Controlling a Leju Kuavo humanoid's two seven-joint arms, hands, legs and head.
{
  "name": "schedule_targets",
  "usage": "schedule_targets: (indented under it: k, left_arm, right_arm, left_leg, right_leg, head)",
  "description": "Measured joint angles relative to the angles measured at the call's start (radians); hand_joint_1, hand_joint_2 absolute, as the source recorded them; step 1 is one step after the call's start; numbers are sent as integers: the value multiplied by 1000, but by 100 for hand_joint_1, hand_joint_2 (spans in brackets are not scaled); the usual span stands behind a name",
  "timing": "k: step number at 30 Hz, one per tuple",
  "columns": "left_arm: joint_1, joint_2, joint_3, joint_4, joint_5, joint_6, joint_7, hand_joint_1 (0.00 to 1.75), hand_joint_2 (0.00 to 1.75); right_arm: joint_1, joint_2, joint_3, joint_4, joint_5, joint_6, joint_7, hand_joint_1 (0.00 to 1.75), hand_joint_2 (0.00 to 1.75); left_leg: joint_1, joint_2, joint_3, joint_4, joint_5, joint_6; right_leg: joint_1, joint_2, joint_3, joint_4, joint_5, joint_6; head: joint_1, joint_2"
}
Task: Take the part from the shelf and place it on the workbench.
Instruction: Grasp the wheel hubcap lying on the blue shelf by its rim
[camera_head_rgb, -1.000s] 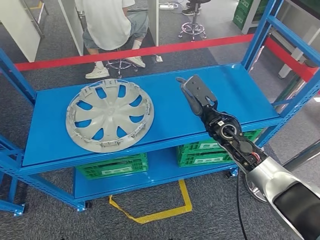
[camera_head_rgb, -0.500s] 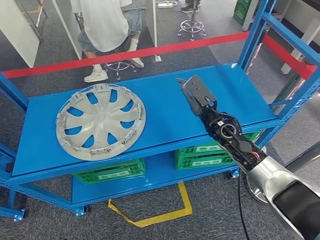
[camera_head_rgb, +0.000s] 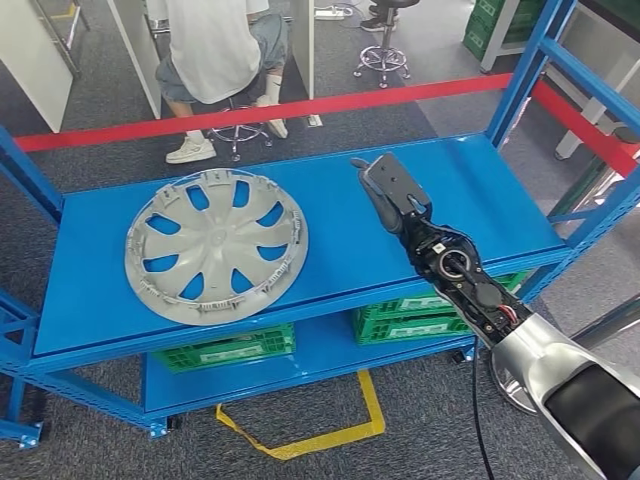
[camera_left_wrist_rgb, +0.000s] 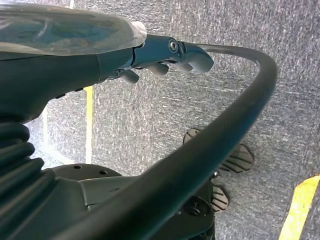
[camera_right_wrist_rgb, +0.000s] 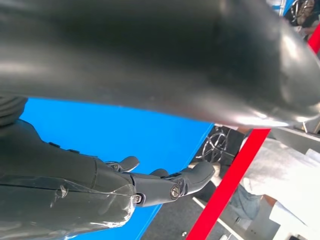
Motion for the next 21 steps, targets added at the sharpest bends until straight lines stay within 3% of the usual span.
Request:
schedule_targets:
  k: [4, 10, 12, 14, 15, 16, 17, 19, 21]
  left_arm:
    - [-2, 0, 0, 0, -3, 1, 5, 0, 0]
    - [-5, 1, 0, 0, -6, 1, 6, 0, 0]
    - [-6, 1, 0, 0, -8, 1, 6, 0, 0]
    - [-8, 0, 0, 0, -9, 0, 6, 0, 0]
    - [-8, 0, 0, 0, -9, 0, 6, 0, 0]
    - [-7, 0, 0, 0, -10, -1, 6, 0, 0]
    - [-6, -1, 0, 0, -10, -1, 6, 0, 0]
    - [-6, -2, 0, 0, -10, -1, 6, 0, 0]
    - [-10, -2, 0, 0, -10, -1, 6, 0, 0]
  right_arm:
    - [0, 0, 0, 0, 11, 0, 8, 0, 0]
    - [-1, 0, 0, 0, 18, 0, 11, 0, 0]
    - [-1, -1, 0, 0, 20, 0, 10, 0, 0]
    - [3, -2, 0, 1, 22, 0, 10, 0, 0]
    - [7, -2, 0, 3, 24, 0, 11, 0, 0]
    - [10, -2, 0, 4, 26, 0, 11, 0, 0]
    - [12, -2, 0, 4, 27, 0, 10, 0, 0]
    - [13, -2, -1, 5, 29, 0, 10, 0, 0]
    - [13, -3, -1, 5, 30, -1, 10, 0, 0]
  left_leg:
    - [-7, 1, 0, 5, -6, 11]
    - [-8, -1, 10, -6, -8, 29]
    - [-3, -4, 22, -17, -6, 36]
    - [-3, -12, 26, -18, -7, 38]
    - [-3, -18, 26, -17, -7, 38]
    - [-2, -26, 27, -17, -8, 38]
    - [-1, -34, 30, -16, -9, 36]
    - [1, -54, 35, -14, -12, 29]
    - [3, -74, 31, -8, -12, 16]
  right_leg:
    - [-6, 0, 4, -6, 0, 23]
    - [-13, -3, 4, 3, -13, 43]
    - [-13, -5, -32, 88, -59, 46]
    - [-12, -5, -104, 239, -123, 47]
    - [-13, -5, -134, 294, -137, 48]
    - [-13, -5, -146, 310, -131, 47]
    - [-14, -4, -136, 280, -103, 47]
    - [-17, 22, -73, 138, -25, 45]
    - [-19, 60, -21, 29, 9, 41]
  head:
    - [0, 0]
    - [1, 0]
    - [5, 0]
    - [9, 0]
    - [10, 0]
    - [11, 0]
    - [12, 0]
    - [14, 0]
    - [12, 0]
